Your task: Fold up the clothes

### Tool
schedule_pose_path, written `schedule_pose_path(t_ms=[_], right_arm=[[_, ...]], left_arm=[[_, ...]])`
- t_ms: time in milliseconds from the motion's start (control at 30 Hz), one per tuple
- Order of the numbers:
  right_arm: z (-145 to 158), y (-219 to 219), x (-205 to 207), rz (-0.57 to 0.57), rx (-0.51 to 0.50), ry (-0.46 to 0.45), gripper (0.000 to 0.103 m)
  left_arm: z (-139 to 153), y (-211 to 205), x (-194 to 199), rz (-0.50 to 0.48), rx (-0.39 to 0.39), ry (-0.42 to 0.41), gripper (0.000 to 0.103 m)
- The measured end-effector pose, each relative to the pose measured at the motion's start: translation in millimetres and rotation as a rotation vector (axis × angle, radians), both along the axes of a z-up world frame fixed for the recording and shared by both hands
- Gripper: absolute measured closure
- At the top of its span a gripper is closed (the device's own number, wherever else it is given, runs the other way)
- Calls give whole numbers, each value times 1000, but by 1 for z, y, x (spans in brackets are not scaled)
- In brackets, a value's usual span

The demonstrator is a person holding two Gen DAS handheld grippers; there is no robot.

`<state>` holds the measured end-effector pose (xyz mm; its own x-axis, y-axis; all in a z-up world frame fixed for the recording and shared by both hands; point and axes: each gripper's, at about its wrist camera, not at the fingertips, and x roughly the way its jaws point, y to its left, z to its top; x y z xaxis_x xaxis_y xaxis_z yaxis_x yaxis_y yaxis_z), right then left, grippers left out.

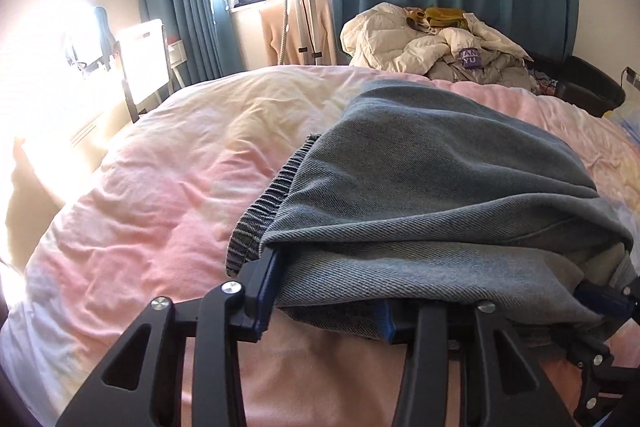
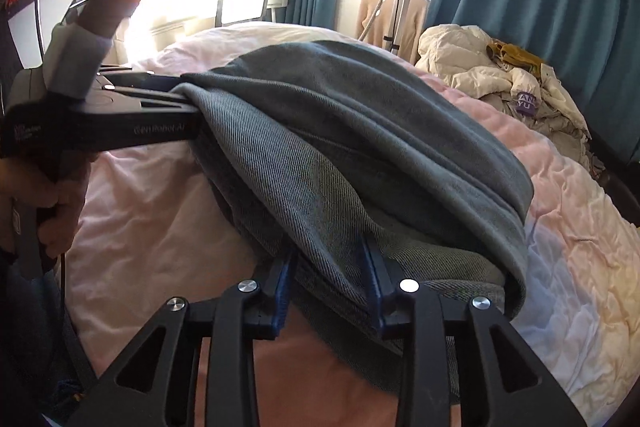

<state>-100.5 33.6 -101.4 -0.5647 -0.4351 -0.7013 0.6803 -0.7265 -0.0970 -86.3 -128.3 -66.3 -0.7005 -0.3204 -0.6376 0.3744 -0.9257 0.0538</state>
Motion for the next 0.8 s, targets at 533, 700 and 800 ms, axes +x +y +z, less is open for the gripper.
schedule_pose_path(t_ms=[533,700,800], right_arm=[[-26,-21,-19,43,-162,-159,91],[-7,-4,-16,14,-228,-175,88],[15,17,-9,-16,-298,-169,86]], left_arm=[[-13,-58,-17,115,229,29,95],[-2,-60,-2,67,332,53,94],[7,-59,14,65,386,57,90]])
